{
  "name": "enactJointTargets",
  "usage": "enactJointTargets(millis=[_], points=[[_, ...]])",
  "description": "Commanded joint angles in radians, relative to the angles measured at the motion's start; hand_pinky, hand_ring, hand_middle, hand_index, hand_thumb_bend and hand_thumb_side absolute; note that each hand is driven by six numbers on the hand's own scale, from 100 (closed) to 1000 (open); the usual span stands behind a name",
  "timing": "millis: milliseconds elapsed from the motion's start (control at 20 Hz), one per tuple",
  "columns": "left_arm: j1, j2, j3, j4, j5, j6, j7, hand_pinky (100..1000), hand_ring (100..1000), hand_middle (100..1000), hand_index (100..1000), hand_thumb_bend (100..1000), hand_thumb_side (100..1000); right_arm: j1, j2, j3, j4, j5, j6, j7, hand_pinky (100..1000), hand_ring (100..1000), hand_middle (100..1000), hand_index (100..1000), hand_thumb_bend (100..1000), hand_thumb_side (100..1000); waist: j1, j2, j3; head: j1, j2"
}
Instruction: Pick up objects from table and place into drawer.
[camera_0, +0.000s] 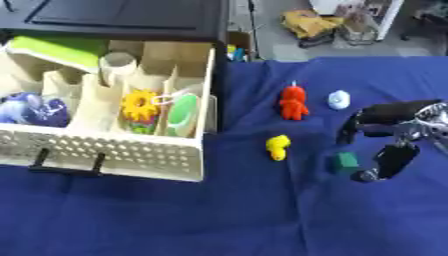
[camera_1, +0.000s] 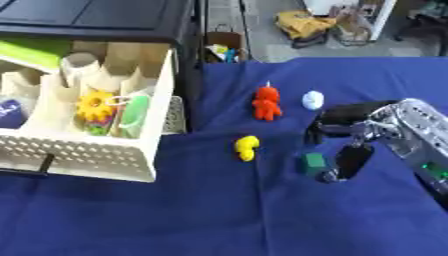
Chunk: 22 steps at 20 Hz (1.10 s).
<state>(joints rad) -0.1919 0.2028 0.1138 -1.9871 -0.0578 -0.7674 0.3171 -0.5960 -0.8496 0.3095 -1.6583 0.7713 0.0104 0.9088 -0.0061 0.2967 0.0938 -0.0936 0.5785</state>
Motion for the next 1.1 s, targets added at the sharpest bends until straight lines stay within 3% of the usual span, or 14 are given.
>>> enactJointTargets(millis=[50,700,1100], points=[[-0.008,0.013,0.001,-0.013,0.001,-0.003,-0.001,523,687,722,841,405,1000,-0.003,-0.011,-0.025,-0.010,-0.008,0.014,-0.002,802,860,694,846,462,346,0.002,-0.013,-0.001,-0.004,-0.012],[-0.007,0.009,-0.001,-0.013,-0.002,-0.004,-0.004,512,688,718,839,402,1000,0.006,0.003,-0.046,-0.007,0.026,0.047,-0.002,784,847,668,792,418,365,0.005,-0.008,-0.002,-0.007,-0.018],[-0.009,0.005,-0.002,-0.013,-0.006,-0.001,-0.008,505,688,717,838,401,1000,0.009,0.009,-0.052,-0.007,0.059,0.047,-0.002,776,843,653,771,415,329,0.005,-0.003,-0.001,-0.008,-0.024]])
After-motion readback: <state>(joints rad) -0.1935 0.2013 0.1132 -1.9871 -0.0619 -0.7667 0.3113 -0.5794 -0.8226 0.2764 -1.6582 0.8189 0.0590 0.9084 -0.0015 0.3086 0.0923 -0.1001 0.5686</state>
